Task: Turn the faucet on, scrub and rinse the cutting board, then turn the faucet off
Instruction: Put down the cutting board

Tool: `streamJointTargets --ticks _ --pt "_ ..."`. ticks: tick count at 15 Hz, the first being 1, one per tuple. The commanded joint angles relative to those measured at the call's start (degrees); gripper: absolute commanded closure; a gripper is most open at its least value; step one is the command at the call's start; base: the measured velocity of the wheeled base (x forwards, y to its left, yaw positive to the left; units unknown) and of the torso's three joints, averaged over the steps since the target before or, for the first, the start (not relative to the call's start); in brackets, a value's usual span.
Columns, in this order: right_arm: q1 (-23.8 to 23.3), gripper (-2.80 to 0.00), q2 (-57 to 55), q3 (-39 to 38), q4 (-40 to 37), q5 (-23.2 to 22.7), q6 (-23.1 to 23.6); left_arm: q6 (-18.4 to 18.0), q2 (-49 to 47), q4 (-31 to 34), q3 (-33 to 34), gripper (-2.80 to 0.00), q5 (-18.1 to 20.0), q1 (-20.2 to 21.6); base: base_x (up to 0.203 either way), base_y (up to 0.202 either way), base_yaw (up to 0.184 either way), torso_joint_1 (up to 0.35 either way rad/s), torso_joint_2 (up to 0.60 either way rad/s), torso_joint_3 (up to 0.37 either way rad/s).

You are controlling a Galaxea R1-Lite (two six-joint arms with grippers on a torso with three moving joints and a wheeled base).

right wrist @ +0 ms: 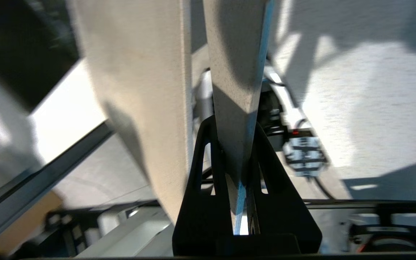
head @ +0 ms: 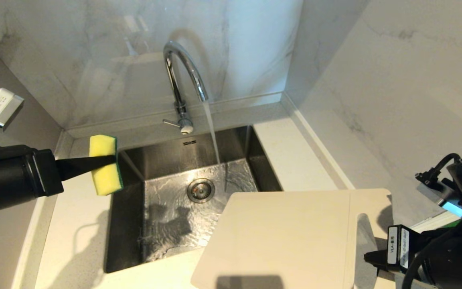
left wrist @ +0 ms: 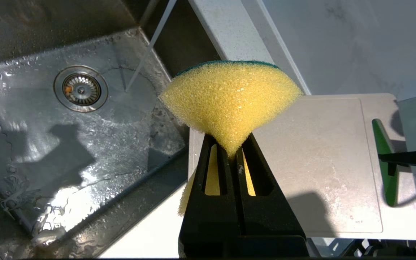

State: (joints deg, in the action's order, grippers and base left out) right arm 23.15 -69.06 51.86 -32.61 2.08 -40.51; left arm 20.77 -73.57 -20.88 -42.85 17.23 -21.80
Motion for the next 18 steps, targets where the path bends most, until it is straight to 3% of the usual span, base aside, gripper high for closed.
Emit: streamJointTargets --ticks 1,6,18 --pt "0.05 0.0 -3.11 -1.81 -0.19 4.8 0.3 0.15 0.09 -0.12 0.05 0.0 0.09 -0.07 0.0 0.0 0.0 0.0 0.0 0.0" --pt "0.05 0.0 -7.09 -4.43 0.99 11.36 1.77 0.07 0.01 0.05 0.66 0.0 0.09 -0.08 0.0 0.0 0.0 0.0 0.0 0.0" --pt "0.14 0.0 -19.05 -12.46 18.69 11.64 1.73 0.06 -0.08 0.05 0.66 0.0 0.09 0.0 0.0 0.0 0.0 0.0 0.0 0.0"
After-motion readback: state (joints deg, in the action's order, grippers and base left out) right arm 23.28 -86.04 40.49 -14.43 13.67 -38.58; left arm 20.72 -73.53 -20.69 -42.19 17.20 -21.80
